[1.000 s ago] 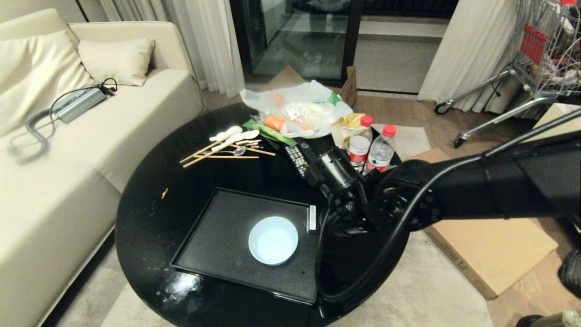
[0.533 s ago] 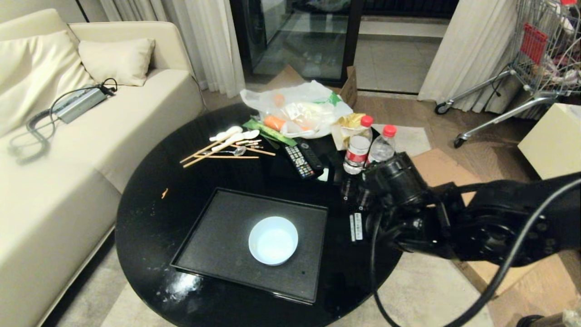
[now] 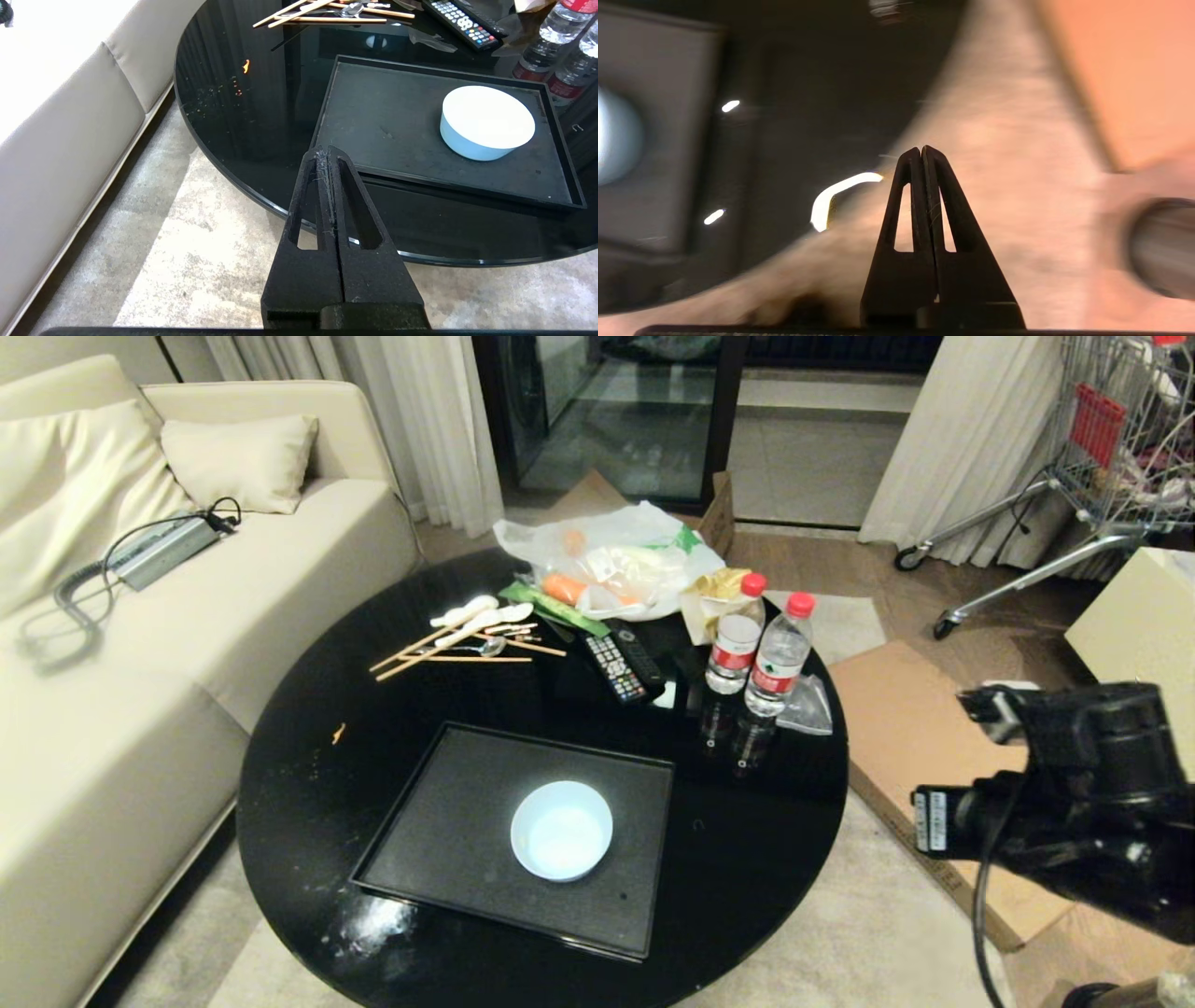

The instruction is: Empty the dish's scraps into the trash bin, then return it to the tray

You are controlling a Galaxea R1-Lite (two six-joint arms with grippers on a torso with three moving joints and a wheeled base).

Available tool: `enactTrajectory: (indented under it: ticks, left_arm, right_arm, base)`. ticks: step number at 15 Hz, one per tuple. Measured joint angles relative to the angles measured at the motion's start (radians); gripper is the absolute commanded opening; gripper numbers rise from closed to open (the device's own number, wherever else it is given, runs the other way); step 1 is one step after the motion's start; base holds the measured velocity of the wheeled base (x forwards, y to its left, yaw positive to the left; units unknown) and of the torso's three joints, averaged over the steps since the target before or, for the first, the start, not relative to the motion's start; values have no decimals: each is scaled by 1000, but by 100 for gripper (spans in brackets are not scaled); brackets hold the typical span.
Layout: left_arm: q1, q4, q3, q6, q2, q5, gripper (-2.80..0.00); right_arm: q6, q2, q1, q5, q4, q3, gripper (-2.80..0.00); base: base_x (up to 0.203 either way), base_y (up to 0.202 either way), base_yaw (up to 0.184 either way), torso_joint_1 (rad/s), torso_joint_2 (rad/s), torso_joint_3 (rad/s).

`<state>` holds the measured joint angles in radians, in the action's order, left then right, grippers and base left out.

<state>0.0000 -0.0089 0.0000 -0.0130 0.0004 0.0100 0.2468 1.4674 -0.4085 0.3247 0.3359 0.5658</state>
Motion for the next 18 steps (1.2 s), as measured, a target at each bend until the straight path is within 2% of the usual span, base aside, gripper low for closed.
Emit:
enactTrajectory:
  ticks: [4, 8, 10, 13, 16, 18]
  left_arm:
    - [0, 0, 0, -1, 0, 0, -280]
    - [0, 0, 0, -1, 0, -1, -280]
    - [0, 0, 0, 0, 0, -1, -280]
    - [0, 0, 0, -1, 0, -1, -280]
    - [0, 0, 0, 0, 0, -1, -280]
    - [0, 0, 0, 0, 0, 0, -280]
  right_arm:
    - [-148, -216, 104, -1, 171, -254, -280]
    - [-282, -439, 202, -11, 262, -485, -280]
    - [-292, -567, 246, -21, 207, -534, -280]
    - [-314, -798, 344, -69, 20, -556, -280]
    - [-362, -1042, 421, -187, -167, -562, -280]
    - [-401, -1157, 436, -267, -261, -563, -280]
  base:
    - [0, 0, 0, 0, 0, 0]
    - [0, 0, 0, 0, 0, 0]
    - [0, 0, 0, 0, 0, 0]
    - [0, 0, 0, 0, 0, 0]
    - [0, 0, 0, 0, 0, 0]
    - [0, 0, 0, 0, 0, 0]
